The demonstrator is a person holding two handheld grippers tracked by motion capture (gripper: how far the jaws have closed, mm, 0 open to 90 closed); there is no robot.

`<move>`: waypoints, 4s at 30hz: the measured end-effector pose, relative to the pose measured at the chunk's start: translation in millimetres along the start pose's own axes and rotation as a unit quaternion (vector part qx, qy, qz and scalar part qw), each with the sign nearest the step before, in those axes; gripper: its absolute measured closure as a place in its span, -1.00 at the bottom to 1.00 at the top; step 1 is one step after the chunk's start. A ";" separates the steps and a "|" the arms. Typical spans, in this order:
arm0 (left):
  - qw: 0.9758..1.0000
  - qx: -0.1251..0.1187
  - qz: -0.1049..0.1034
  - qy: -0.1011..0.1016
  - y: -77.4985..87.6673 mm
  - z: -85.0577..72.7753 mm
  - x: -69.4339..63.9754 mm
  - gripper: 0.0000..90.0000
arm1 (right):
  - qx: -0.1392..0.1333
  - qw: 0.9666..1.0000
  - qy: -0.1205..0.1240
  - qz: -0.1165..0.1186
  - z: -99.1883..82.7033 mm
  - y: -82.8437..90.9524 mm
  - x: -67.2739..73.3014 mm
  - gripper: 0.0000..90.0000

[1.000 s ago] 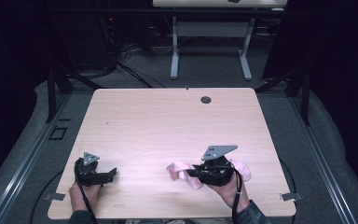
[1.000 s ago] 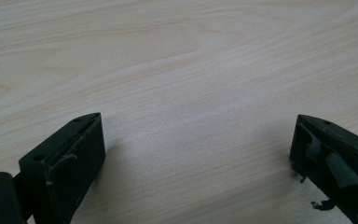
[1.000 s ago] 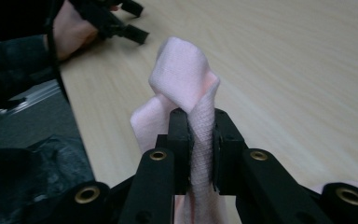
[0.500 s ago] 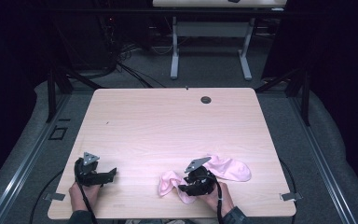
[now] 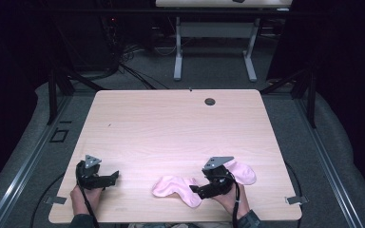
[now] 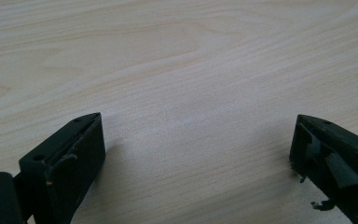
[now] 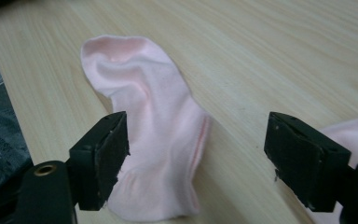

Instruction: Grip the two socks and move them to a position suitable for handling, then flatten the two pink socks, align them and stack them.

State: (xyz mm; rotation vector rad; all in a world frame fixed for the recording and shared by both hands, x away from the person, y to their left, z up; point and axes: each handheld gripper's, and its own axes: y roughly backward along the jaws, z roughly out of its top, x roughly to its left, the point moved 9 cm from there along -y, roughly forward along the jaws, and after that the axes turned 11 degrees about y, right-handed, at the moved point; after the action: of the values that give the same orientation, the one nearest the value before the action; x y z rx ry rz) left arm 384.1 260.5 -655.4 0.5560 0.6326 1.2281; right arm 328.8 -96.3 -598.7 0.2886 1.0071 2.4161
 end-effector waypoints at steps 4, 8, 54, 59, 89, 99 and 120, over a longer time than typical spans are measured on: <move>1.000 -0.001 0.000 0.000 0.1 0.0 -0.2 -0.92 | -0.008 0.999 -0.023 -0.030 -6.8 17.7 -17.7 -0.54; 1.000 0.000 0.000 0.000 0.1 0.0 -0.1 -0.92 | 0.003 0.993 -0.073 -0.090 -25.9 36.2 -54.5 -0.47; 1.000 0.002 0.004 0.000 0.5 -0.2 1.2 -0.92 | 0.046 0.997 0.055 -0.040 49.1 -56.3 -62.5 0.84; 1.000 0.000 0.008 0.004 0.5 0.1 1.8 -0.92 | 0.055 0.997 0.052 -0.027 44.0 -78.1 -65.4 0.34; 0.988 0.019 -0.150 -0.029 33.3 12.6 -124.2 -0.99 | 0.025 0.997 -0.053 -0.047 -16.2 15.0 -26.3 -0.40; 0.976 0.060 -0.204 -0.039 27.5 -6.7 -161.0 -0.49 | 0.044 0.998 -0.052 -0.006 -21.7 -6.5 -3.3 0.09; 0.974 0.051 -0.213 -0.050 20.1 -22.2 -168.7 0.98 | 0.044 0.997 -0.055 0.025 -26.1 -11.6 9.3 0.90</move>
State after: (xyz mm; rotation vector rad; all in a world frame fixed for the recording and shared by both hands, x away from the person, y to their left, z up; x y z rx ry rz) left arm 319.4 103.4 -633.4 0.5300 0.6902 0.7634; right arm 315.4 -100.2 -625.3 0.4765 1.0690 2.3755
